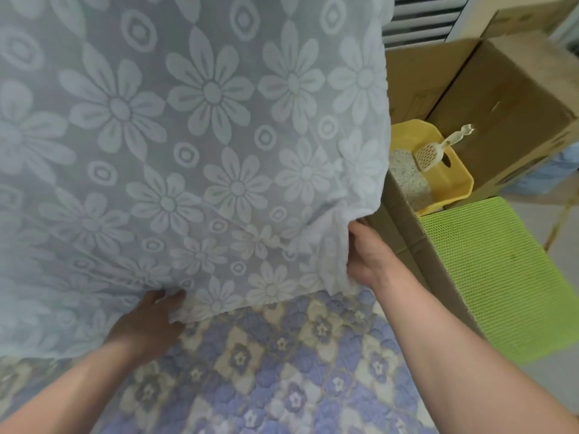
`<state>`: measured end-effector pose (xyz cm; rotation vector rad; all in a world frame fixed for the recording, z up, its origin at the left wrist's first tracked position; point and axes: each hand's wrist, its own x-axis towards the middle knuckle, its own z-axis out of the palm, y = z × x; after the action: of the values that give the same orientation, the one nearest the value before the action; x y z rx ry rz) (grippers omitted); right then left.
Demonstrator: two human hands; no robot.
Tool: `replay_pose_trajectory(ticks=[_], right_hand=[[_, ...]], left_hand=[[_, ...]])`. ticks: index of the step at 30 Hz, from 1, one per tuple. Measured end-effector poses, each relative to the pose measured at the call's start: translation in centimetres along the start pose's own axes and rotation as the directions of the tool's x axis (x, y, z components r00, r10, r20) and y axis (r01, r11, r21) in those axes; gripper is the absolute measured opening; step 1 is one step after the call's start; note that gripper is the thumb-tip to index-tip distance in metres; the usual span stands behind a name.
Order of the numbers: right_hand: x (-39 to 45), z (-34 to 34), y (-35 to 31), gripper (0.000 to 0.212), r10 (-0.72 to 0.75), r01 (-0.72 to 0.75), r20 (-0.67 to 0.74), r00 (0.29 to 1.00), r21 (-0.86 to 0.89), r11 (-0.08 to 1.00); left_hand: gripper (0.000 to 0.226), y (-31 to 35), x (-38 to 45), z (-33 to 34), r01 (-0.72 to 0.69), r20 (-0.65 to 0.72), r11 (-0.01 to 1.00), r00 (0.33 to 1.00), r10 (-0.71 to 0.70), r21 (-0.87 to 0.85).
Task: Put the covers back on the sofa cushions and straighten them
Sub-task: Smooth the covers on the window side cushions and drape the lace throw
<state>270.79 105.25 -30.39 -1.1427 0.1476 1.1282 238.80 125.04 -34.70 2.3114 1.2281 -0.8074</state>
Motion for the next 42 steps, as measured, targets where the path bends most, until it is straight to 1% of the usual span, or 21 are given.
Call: replay_pose_trajectory(ticks=[4, 6, 7, 8, 9, 10, 12, 15, 17, 18, 20, 22, 25, 29, 31, 33, 34, 35, 36, 39, 42], right_hand=[[0.3, 1.1, -0.5, 0.037, -0.034, 0.021, -0.116, 0.993, -0.114, 0.993], [-1.3, 0.9, -0.4, 0.024, -0.256, 0.098, -0.294, 0.921, -0.46, 0.882], [-2.3, 0.4, -0.3, 0.022, -0.412, 0.044, -0.413, 0.812, -0.66, 0.75], [-3.3, -0.1, -0.5, 0.018, -0.584, -0.053, -0.489, 0.648, -0.794, 0.606], [-4.5, -0.6, -0.4, 0.013, -0.7, -0.123, -0.509, 0.501, -0.842, 0.525], [-5.6, -1.0, -0.6, 0.011, -0.762, -0.141, -0.508, 0.402, -0.857, 0.496], [-6.3, -1.8, -0.4, 0.023, -0.803, -0.093, -0.494, 0.332, -0.865, 0.493], [-6.5, -0.9, 1.7, 0.056, -0.854, -0.015, -0.38, 0.356, -0.916, 0.401], [-7.2, -0.1, 4.3, 0.054, -0.9, -0.003, -0.218, 0.376, -0.972, 0.235], [-7.5, 0.2, 5.5, 0.046, -0.897, 0.001, -0.139, 0.42, -0.988, 0.154], [-6.3, -0.5, 7.7, 0.035, -0.789, -0.014, -0.061, 0.612, -0.998, 0.067], [-3.8, -1.6, 8.9, 0.047, -0.573, -0.12, -0.056, 0.817, -0.99, -0.075], [1.2, -3.4, 8.2, 0.061, -0.301, -0.222, -0.139, 0.943, -0.94, -0.258], [9.6, -3.9, 5.3, 0.073, -0.189, -0.161, -0.084, 0.978, -0.882, -0.442], [11.9, -3.5, 5.1, 0.083, -0.218, -0.153, -0.051, 0.975, -0.863, -0.481], [9.9, -2.7, 7.0, 0.072, -0.33, -0.196, -0.068, 0.942, -0.907, -0.373], [7.6, -2.3, 8.0, 0.063, -0.423, -0.19, -0.059, 0.904, -0.942, -0.275], [4.8, -2.3, 9.4, 0.059, -0.513, -0.173, -0.025, 0.858, -0.955, -0.242], [2.0, -2.1, 11.0, 0.059, -0.541, -0.135, 0.031, 0.841, -0.955, -0.265], [1.3, -0.8, 12.9, 0.059, -0.334, 0.017, 0.149, 0.931, -0.93, -0.367], [8.8, 1.5, 10.8, 0.054, -0.324, 0.039, 0.193, 0.926, -0.904, -0.426]], left_hand=[[0.068, -0.2, 0.4, 0.4, 0.0, -0.006, 1.0, 1.0, -0.001, -0.018], [0.07, -0.1, 0.5, 0.8, 0.01, 0.004, 1.0, 1.0, -0.01, -0.016], [0.07, -0.2, 0.4, 1.0, 0.017, 0.015, 1.0, 1.0, -0.016, -0.014], [0.07, 0.0, 0.4, 1.0, 0.021, 0.011, 1.0, 1.0, -0.021, -0.018], [0.071, -0.1, 0.4, 1.0, 0.024, 0.014, 1.0, 1.0, -0.024, -0.015], [0.072, 0.0, 0.3, 0.9, 0.023, 0.018, 1.0, 1.0, -0.023, -0.017], [0.074, 0.2, 0.4, 1.2, 0.024, 0.034, 1.0, 0.999, -0.023, -0.016], [0.078, 1.0, -0.2, 1.9, 0.063, 0.037, 0.998, 0.997, -0.062, -0.016], [0.076, 1.7, -1.1, 2.2, 0.041, -0.18, 0.998, 0.982, -0.049, -0.049], [0.075, 2.1, -1.6, 2.2, 0.0, -0.292, 0.998, 0.956, -0.02, -0.07], [0.071, 3.0, -2.1, 2.7, -0.086, -0.43, 0.992, 0.902, 0.039, -0.092], [0.071, 3.6, -1.8, 3.1, -0.072, -0.381, 0.992, 0.924, 0.029, -0.1], [0.063, 2.9, 0.8, 3.6, 0.051, -0.203, 0.996, 0.977, -0.064, -0.066], [0.065, 3.3, 5.3, 2.7, 0.172, -0.2, 0.985, 0.965, -0.17, -0.007], [0.062, 4.8, 5.9, 3.7, 0.207, -0.294, 0.974, 0.929, -0.225, -0.089], [0.058, 5.8, 4.4, 6.0, 0.226, -0.433, 0.959, 0.857, -0.28, -0.172], [0.06, 6.2, 2.9, 6.8, 0.205, -0.48, 0.957, 0.831, -0.281, -0.205], [0.064, 6.7, 1.3, 8.1, 0.156, -0.506, 0.963, 0.826, -0.249, -0.22], [0.066, 7.1, -0.3, 9.0, 0.098, -0.512, 0.973, 0.837, -0.194, -0.209], [0.062, 7.2, 0.0, 9.0, 0.007, -0.472, 0.998, 0.881, -0.034, -0.058], [0.06, 7.5, 5.7, 4.1, 0.071, -0.378, 0.991, 0.919, -0.109, -0.113]])
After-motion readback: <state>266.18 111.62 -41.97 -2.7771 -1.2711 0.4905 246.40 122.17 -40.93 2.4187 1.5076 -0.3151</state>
